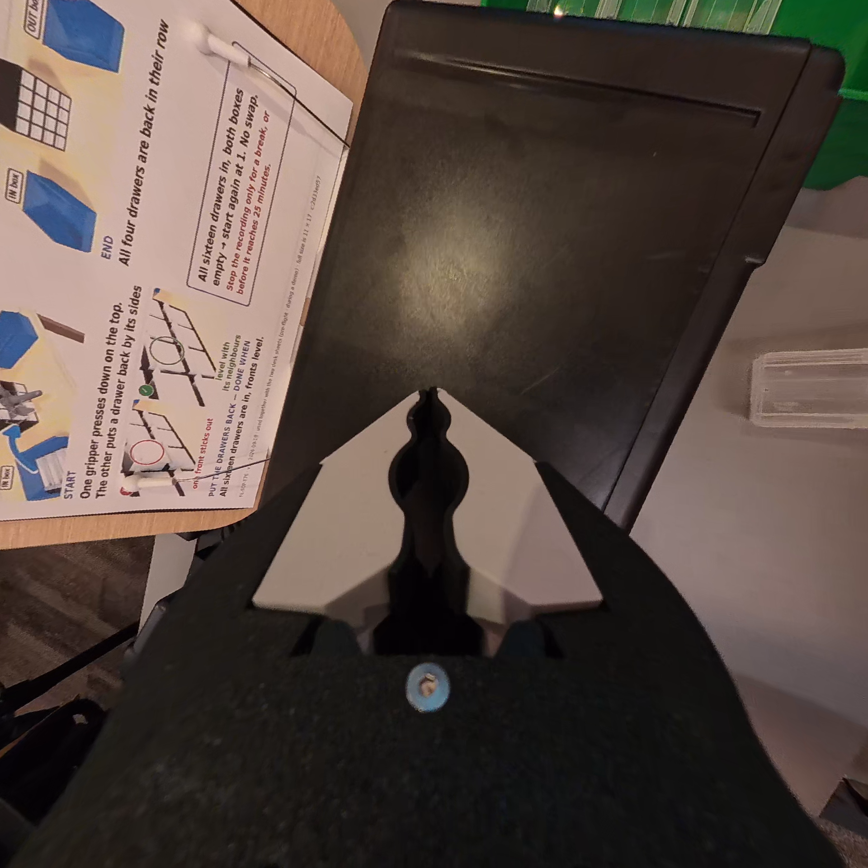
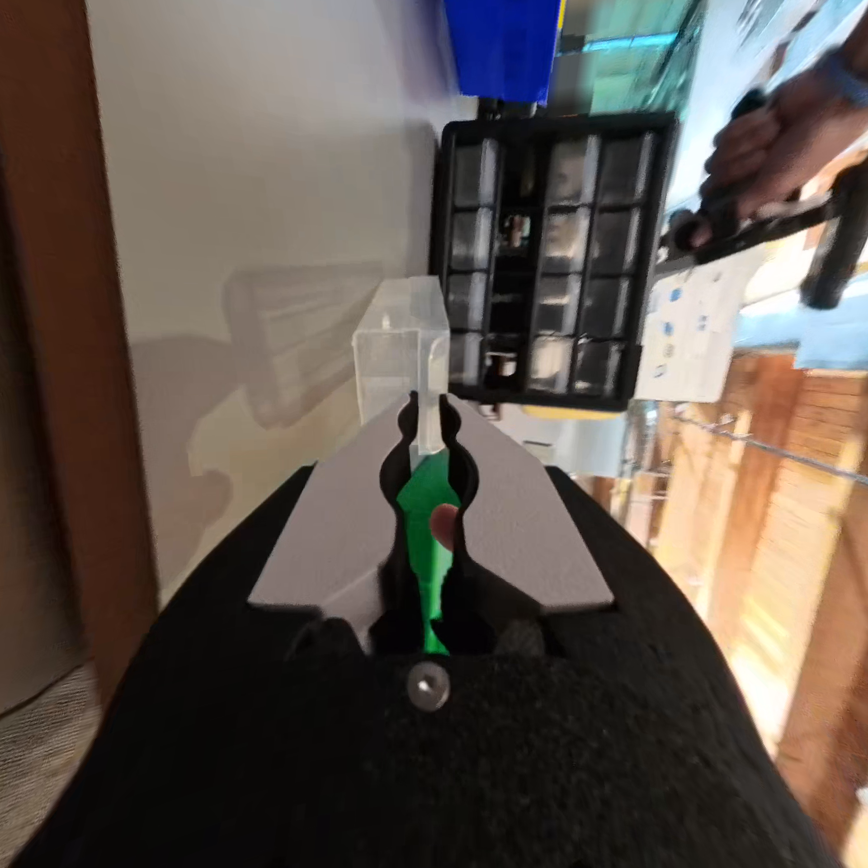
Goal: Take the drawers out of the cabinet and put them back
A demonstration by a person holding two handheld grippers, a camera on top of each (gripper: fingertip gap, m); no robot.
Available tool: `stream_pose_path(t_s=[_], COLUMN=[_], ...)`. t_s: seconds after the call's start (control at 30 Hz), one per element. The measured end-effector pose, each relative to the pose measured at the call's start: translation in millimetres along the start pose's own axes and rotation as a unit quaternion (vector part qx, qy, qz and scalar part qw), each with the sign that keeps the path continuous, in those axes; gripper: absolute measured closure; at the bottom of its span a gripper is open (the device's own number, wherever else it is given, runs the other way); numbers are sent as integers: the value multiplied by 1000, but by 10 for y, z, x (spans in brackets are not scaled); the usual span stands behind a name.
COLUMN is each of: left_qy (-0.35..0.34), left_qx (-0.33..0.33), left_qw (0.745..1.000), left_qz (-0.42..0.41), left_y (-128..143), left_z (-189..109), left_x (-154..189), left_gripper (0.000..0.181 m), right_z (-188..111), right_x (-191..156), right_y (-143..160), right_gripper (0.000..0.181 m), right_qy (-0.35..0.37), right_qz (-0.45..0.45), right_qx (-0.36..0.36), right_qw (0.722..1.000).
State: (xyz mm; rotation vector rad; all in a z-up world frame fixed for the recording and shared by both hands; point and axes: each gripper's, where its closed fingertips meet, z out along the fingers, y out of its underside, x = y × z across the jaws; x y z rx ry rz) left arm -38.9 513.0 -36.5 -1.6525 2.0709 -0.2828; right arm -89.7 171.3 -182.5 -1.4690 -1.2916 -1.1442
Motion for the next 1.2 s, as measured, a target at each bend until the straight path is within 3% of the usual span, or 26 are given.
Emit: stream_pose_path(t_s=[0.1, 0.23, 0.33, 0.4, 0.47, 0.53, 0.63, 0.73, 0.83, 0.9, 0.97, 1.0, 1.13, 1.2], left_qy=[-5, -14, -17, -16, -16, -15, -15, -19, -19, -17, -13, -12, -6, -5], left_qx=[-8, -16, -16, -14, -12, -11, -13, -18, -20, -18, -14, -12, -7, -6], left_qw=[1000, 1000, 1000, 1000, 1000, 1000, 1000, 1000, 1000, 1000, 1000, 1000, 1000, 1000], left_qz=[5, 12, 10, 7, 3, 1, -1, 3, 2, -1, -6, -8, -11, -14], left_y=[1, 2, 1, 1, 1, 0, 0, 0, 0, 0, 0, 0, -1, -1], left_z=[0, 0, 0, -1, 0, 1, 0, 0, 0, 0, -1, 0, 0, 0], left_x=[0, -2, -2, -2, -2, -2, -2, -2, -2, -2, -1, -1, 0, 0], left_gripper=[181, 181, 181, 181, 181, 181, 181, 181, 181, 181, 181, 181, 181, 181], right_z=[-87, -103, -159, -223, -217, -95, 153, 478, 641, 713, 749, 720, 506, 376], right_x=[-218, -369, -304, -267, -130, -5, 37, -31, -332, -473, -490, -453, 41, 435], right_y=[67, 207, 196, 104, -16, 47, 120, 100, 101, 156, 141, 165, 188, 355], right_gripper=[171, 170, 165, 147, 133, 125, 93, 89, 80, 92, 119, 120, 123, 124], right_qy=[-86, -126, -138, -186, -214, -215, -245, -278, -350, -369, -383, -385, -393, -372], right_qz=[67, 115, 228, 359, 485, 552, 590, 585, 554, 529, 531, 526, 528, 520], right_qx=[3, -25, -36, -52, -60, -119, -208, -251, -329, -358, -349, -348, -275, -244], right_qw=[994, 985, 963, 913, 846, 796, 741, 719, 680, 675, 671, 673, 700, 729])
